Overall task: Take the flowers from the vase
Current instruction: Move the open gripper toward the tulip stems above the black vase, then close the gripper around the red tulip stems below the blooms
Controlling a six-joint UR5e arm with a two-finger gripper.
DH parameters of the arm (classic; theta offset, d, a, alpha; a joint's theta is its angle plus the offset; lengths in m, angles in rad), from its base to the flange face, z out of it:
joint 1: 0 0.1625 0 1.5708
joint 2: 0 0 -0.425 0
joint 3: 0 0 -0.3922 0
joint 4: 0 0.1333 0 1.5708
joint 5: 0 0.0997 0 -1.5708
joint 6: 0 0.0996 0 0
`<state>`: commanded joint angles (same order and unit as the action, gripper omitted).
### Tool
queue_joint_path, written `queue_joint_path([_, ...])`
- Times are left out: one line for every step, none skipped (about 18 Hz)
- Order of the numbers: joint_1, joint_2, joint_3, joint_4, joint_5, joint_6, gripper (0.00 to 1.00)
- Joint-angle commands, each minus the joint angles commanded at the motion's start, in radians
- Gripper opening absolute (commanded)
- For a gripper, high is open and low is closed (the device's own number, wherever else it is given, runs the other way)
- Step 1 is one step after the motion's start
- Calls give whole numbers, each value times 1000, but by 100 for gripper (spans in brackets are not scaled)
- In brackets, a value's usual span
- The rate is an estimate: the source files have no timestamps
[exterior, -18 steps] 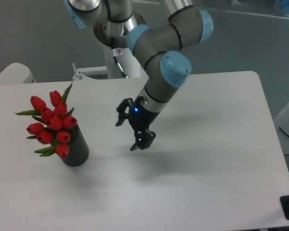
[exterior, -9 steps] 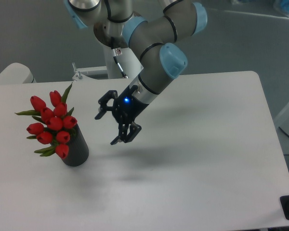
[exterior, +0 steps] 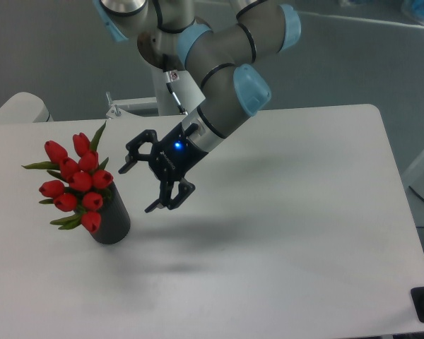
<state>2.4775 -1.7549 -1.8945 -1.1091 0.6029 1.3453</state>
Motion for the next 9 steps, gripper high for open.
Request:
queue_joint_path([-9, 0, -5, 2, 0, 0, 100])
queue_joint_path([-20, 0, -8, 2, 0, 0, 100])
queue_joint_path([-26, 0, -9, 2, 0, -5, 100])
queue_joint_path([-32, 0, -12, 3, 0, -12, 100])
queue_joint_path([-37, 0, -15, 3, 0, -14, 100])
queue_joint_path([-38, 2, -21, 5, 0, -14, 100])
queue_joint_path([-45, 2, -25, 5, 0, -14, 100])
queue_joint_path([-54, 2, -26, 5, 0, -14, 100])
queue_joint_path([-58, 2, -26, 5, 0, -15, 100])
